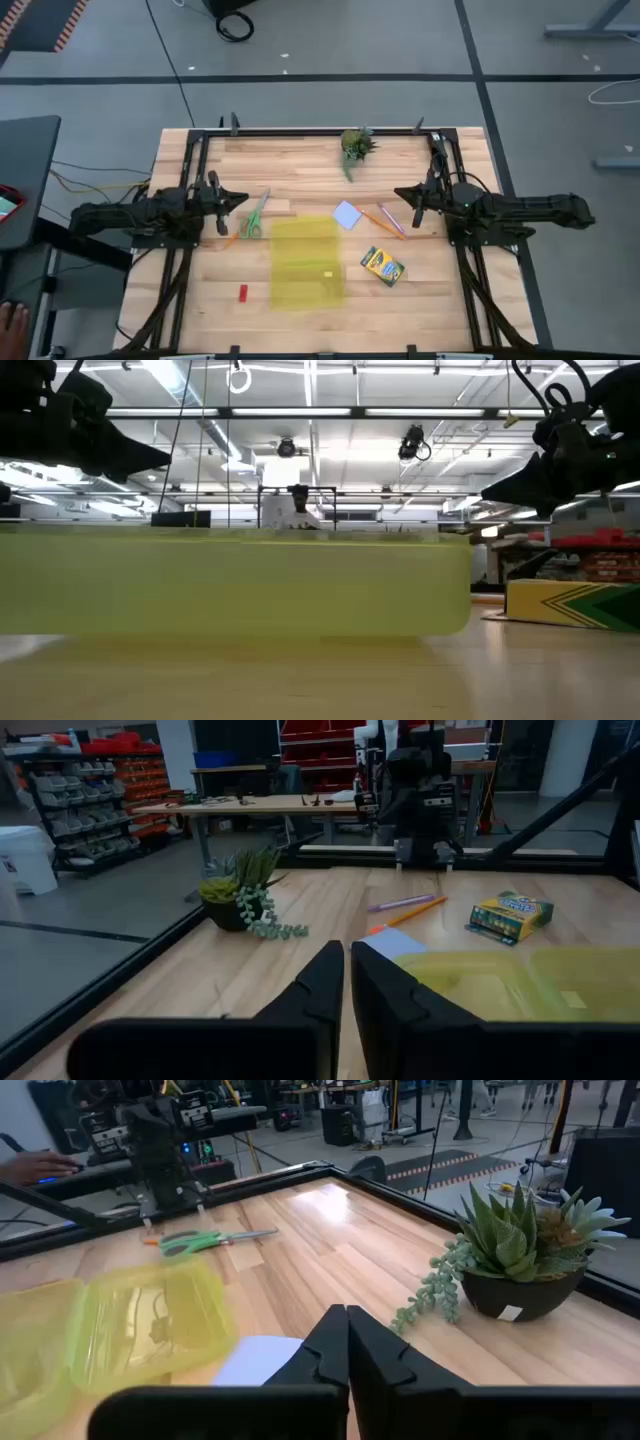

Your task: Pack school essentials

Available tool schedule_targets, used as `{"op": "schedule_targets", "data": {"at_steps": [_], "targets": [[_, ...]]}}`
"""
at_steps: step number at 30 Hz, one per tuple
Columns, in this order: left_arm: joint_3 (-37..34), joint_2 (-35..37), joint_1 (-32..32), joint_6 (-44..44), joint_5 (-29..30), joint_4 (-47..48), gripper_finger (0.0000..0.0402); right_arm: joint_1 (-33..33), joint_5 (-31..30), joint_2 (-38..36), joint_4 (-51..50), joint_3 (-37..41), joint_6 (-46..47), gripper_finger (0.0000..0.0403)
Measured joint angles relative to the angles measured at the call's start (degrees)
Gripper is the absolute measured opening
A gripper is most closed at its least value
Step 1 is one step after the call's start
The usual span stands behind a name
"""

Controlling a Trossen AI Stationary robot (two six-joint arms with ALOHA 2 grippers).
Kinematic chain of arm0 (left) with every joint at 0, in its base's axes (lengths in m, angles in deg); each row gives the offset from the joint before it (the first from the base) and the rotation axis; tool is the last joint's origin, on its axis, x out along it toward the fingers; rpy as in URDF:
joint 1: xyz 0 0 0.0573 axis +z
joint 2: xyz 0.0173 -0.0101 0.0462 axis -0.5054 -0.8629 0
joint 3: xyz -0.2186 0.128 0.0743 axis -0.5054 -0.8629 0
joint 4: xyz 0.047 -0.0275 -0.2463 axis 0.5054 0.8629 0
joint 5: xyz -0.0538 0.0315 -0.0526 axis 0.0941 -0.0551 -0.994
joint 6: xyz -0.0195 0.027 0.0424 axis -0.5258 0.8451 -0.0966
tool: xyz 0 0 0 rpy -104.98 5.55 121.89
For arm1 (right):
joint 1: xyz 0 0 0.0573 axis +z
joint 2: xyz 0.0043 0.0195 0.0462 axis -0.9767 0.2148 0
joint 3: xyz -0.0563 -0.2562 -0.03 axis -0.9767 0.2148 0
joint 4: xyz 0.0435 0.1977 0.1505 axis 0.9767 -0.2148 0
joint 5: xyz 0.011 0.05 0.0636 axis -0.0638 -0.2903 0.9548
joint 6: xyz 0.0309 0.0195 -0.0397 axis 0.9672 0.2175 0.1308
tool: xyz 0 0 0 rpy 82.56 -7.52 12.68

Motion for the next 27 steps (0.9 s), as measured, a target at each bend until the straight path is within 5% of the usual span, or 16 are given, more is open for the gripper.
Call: {"op": "schedule_targets", "data": {"at_steps": [27], "targets": [[0.0,0.01,-0.02,-0.01,0.0,0.0,0.0036,0.0,0.0,0.0,0.0,-0.01,0.0,0.0008]]}}
